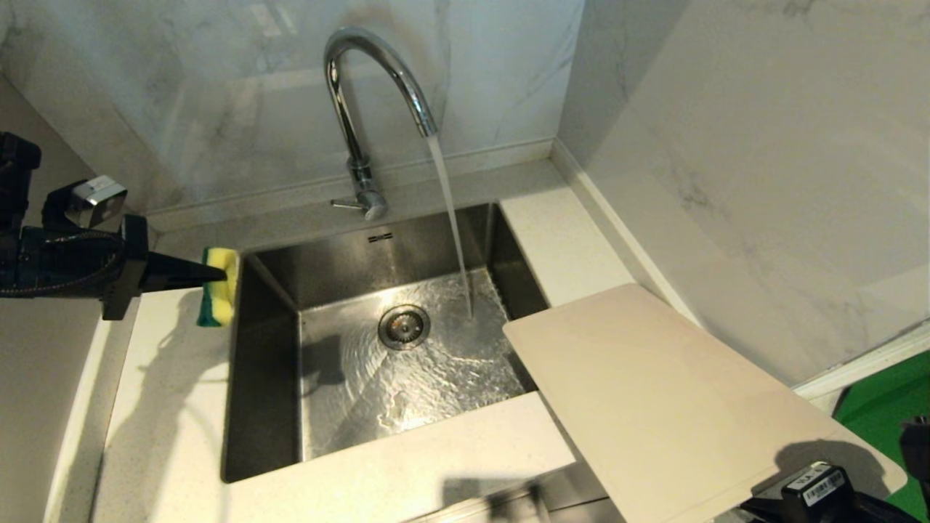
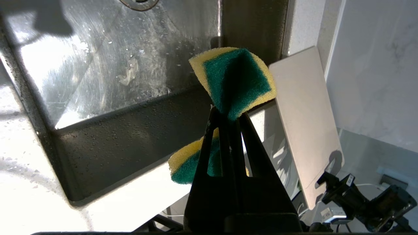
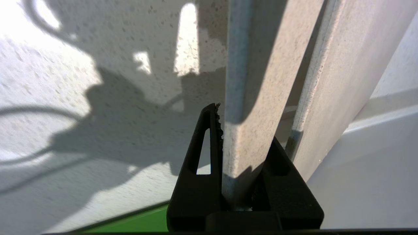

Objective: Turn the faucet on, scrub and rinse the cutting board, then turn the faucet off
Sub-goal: Put down the cutting board

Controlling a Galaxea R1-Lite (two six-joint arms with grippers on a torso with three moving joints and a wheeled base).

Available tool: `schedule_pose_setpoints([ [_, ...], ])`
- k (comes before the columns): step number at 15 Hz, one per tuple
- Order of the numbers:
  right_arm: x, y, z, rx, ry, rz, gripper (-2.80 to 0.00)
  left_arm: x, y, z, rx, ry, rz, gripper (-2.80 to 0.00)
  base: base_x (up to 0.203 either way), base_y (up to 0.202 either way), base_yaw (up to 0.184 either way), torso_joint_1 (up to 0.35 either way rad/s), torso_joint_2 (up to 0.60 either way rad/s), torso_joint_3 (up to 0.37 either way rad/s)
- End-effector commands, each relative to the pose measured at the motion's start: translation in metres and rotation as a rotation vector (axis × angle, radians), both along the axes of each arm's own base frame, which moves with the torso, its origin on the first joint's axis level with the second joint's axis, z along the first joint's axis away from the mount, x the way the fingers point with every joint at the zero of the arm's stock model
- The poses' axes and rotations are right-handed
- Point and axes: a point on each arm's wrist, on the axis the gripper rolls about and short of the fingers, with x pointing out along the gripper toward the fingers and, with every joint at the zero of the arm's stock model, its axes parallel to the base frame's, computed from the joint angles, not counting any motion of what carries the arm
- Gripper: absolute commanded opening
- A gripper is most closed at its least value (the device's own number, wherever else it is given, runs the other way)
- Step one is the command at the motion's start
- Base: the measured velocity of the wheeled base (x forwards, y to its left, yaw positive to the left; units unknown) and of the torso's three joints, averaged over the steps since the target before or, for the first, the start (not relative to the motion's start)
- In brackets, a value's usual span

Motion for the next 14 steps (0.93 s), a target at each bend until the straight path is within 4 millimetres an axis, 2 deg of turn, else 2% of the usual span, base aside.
schedule_pose_setpoints([
  [1,0.008,0.001,0.005,-0.048,0.020,0.043,-2.80,-0.001,-0.001,0.000,-0.004,0.002,-0.004,-2.80,0.000,0.000,0.000,0.000,0.00,0.000],
  [5,0.013,0.001,0.006,-0.069,0.030,0.058,-2.80,0.000,-0.001,-0.001,-0.004,0.007,-0.005,-2.80,0.000,0.000,0.000,0.000,0.00,0.000],
  [14,0.025,0.002,-0.017,-0.067,0.202,0.051,-2.80,0.008,-0.001,-0.010,-0.005,0.034,-0.006,-2.80,0.000,0.000,0.000,0.000,0.00,0.000],
])
